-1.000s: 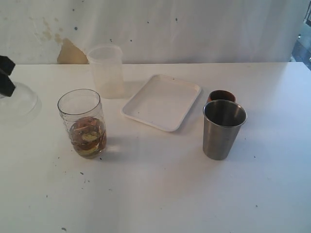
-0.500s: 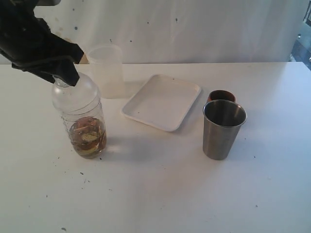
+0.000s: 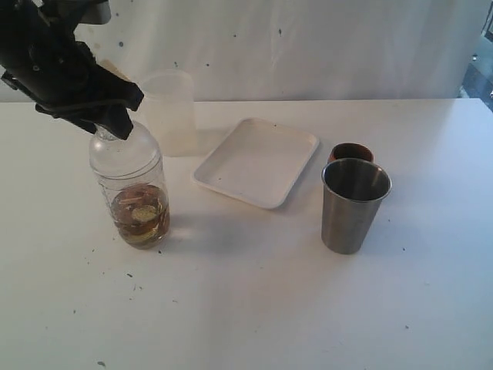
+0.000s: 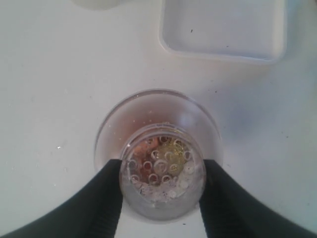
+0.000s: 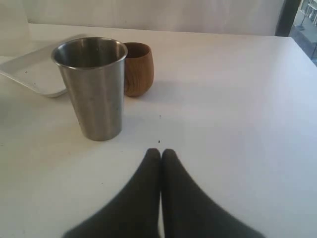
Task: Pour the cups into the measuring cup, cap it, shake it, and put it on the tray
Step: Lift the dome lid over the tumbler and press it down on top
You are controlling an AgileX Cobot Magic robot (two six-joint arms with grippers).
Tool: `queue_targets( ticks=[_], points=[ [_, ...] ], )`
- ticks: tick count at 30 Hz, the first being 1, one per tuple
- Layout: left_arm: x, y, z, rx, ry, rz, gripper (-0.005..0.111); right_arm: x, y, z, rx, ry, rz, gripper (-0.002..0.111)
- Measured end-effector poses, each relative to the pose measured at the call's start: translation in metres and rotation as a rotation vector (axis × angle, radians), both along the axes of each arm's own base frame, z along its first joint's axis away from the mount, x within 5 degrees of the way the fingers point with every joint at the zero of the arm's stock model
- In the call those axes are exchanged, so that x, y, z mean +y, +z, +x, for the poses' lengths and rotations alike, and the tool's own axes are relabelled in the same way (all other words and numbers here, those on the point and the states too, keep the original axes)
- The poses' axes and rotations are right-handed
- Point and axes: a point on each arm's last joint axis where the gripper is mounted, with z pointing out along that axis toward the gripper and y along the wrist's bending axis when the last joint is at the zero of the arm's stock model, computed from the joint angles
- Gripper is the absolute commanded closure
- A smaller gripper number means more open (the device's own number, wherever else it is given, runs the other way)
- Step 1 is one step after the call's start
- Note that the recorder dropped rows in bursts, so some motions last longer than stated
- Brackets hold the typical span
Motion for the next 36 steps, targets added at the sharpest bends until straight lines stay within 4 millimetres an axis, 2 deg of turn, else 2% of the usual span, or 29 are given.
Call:
queue_targets(
  ticks=[1,3,5,9,10,12,15,18,20,24,28,31,36],
  points=[
    [0.0,0.0,0.0,-0.002,-0.003,0.0,0.103,0.0,0.0,0.0,0.0,0.0,0.0,0.108],
    [-0.001,-0.001,0.001,-0.004,-0.004,-0.003,0.091,0.0,0.0,0.0,0.0,0.0,0.0,0.108],
    [-0.001,-0.001,0.001,-0.008,-0.012,0.0,0.073,0.0,0.0,0.0,0.0,0.0,0.0,0.108],
    [-0.001,-0.001,0.001,-0.011,-0.024,0.001,0.027,0.0,0.0,0.0,0.0,0.0,0.0,0.108],
    [-0.001,-0.002,0.002,-0.009,-0.026,0.001,0.02,0.0,0.0,0.0,0.0,0.0,0.0,0.108],
    [-0.002,-0.002,0.002,-0.008,-0.026,-0.001,0.014,0.0,0.0,0.0,0.0,-0.002,0.008,0.108],
    [-0.002,0.0,0.002,-0.028,-0.039,0.0,0.017,0.0,0.0,0.0,0.0,-0.005,0.017,0.108],
    [-0.001,0.009,0.0,-0.081,-0.056,-0.007,0.027,0.0,0.0,0.0,0.0,-0.005,0.019,0.108],
    [0.001,0.019,-0.004,-0.126,-0.061,-0.018,0.04,0.0,0.0,0.0,0.0,-0.006,0.02,0.108],
    [0.004,0.041,-0.013,-0.217,-0.066,-0.059,0.074,0.0,0.0,0.0,0.0,-0.006,0.023,0.108],
    [0.003,0.049,-0.021,-0.238,-0.125,-0.077,0.107,0.0,0.0,0.0,0.0,-0.006,0.023,0.108],
    [0.002,0.045,-0.023,-0.211,-0.157,-0.062,0.107,0.0,0.0,0.0,0.0,-0.006,0.023,0.108],
    [0.001,0.02,-0.021,-0.146,-0.187,-0.04,0.107,0.0,0.0,0.0,0.0,-0.006,0.023,0.108]
  ],
)
